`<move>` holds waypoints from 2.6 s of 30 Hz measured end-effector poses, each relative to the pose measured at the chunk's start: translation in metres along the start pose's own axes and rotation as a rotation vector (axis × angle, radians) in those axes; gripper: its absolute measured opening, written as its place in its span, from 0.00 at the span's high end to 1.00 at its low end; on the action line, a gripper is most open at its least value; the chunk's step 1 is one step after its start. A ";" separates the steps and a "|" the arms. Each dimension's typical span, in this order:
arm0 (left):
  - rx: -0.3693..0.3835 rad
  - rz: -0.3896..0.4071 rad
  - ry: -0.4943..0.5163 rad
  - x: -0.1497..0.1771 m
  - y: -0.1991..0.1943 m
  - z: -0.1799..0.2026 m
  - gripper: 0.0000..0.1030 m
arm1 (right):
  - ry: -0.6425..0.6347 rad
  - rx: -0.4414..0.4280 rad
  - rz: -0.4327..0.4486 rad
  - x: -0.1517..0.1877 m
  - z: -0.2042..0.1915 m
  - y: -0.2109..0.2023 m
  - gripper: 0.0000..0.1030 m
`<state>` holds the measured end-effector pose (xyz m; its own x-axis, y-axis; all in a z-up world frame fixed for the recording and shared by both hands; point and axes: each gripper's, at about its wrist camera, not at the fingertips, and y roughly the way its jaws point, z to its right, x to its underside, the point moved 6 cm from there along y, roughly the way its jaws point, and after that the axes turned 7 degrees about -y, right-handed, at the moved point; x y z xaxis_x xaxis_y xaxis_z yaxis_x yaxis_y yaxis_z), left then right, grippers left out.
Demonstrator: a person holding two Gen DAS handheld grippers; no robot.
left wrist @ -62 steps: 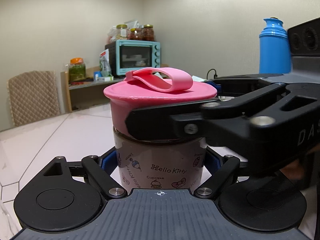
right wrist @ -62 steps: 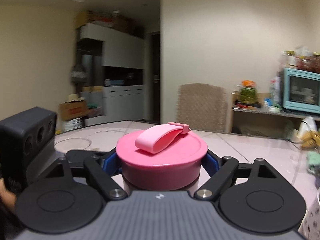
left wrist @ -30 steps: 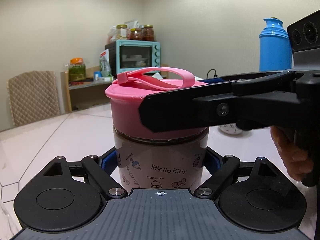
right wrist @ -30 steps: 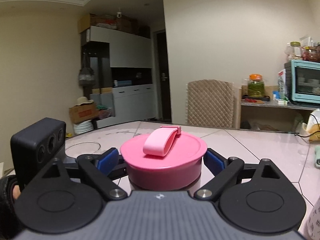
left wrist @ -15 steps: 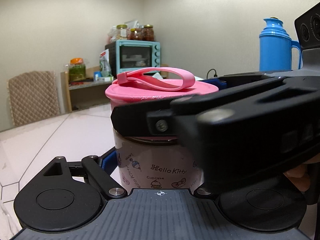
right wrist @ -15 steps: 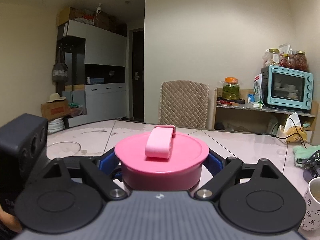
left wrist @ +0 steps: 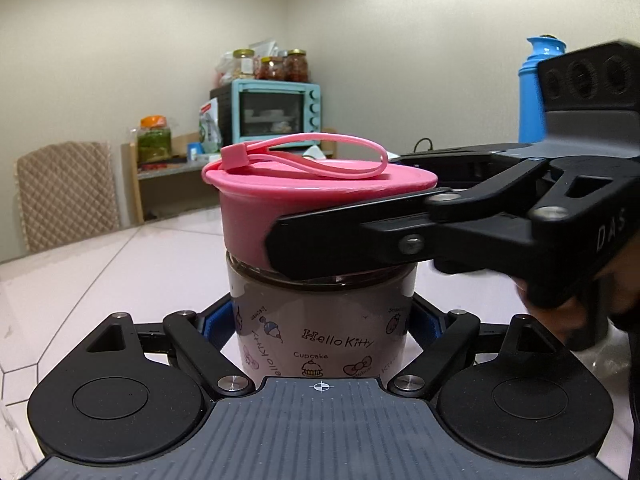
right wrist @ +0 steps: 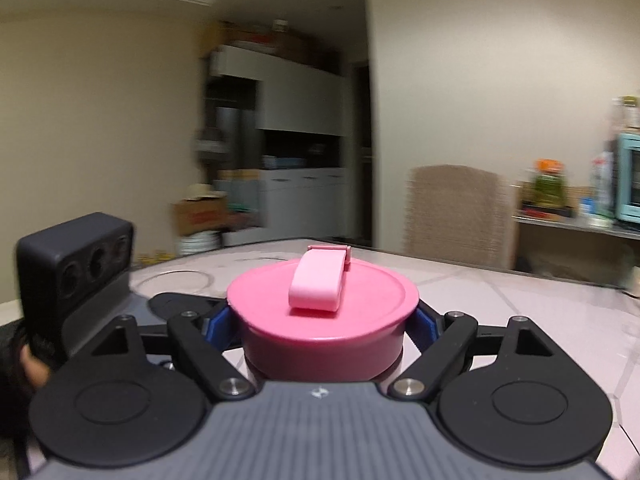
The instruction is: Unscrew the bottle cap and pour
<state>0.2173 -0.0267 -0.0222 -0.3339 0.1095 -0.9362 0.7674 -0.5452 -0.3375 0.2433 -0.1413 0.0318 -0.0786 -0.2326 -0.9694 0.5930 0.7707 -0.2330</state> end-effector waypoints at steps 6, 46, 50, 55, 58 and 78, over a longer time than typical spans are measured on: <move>0.001 0.000 0.000 0.000 0.001 0.000 0.13 | -0.015 -0.012 0.004 -0.002 -0.002 -0.003 0.16; 0.001 -0.001 0.000 -0.002 0.001 0.002 0.13 | -0.011 -0.014 -0.006 -0.001 0.002 -0.001 0.17; 0.001 0.000 0.000 -0.002 0.002 0.002 0.13 | -0.028 -0.073 0.002 -0.004 0.006 -0.002 0.17; 0.000 0.000 0.000 -0.002 0.001 0.004 0.13 | -0.006 0.037 -0.001 -0.010 -0.006 -0.008 0.09; 0.001 0.000 0.000 -0.002 0.001 0.004 0.13 | 0.001 0.124 -0.017 -0.015 -0.015 -0.011 0.09; 0.000 0.000 0.001 -0.001 -0.001 0.003 0.13 | 0.096 0.368 -0.055 -0.009 -0.027 0.002 0.16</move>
<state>0.2152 -0.0292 -0.0211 -0.3334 0.1101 -0.9363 0.7673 -0.5453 -0.3374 0.2242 -0.1217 0.0375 -0.1829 -0.1974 -0.9631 0.8327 0.4898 -0.2585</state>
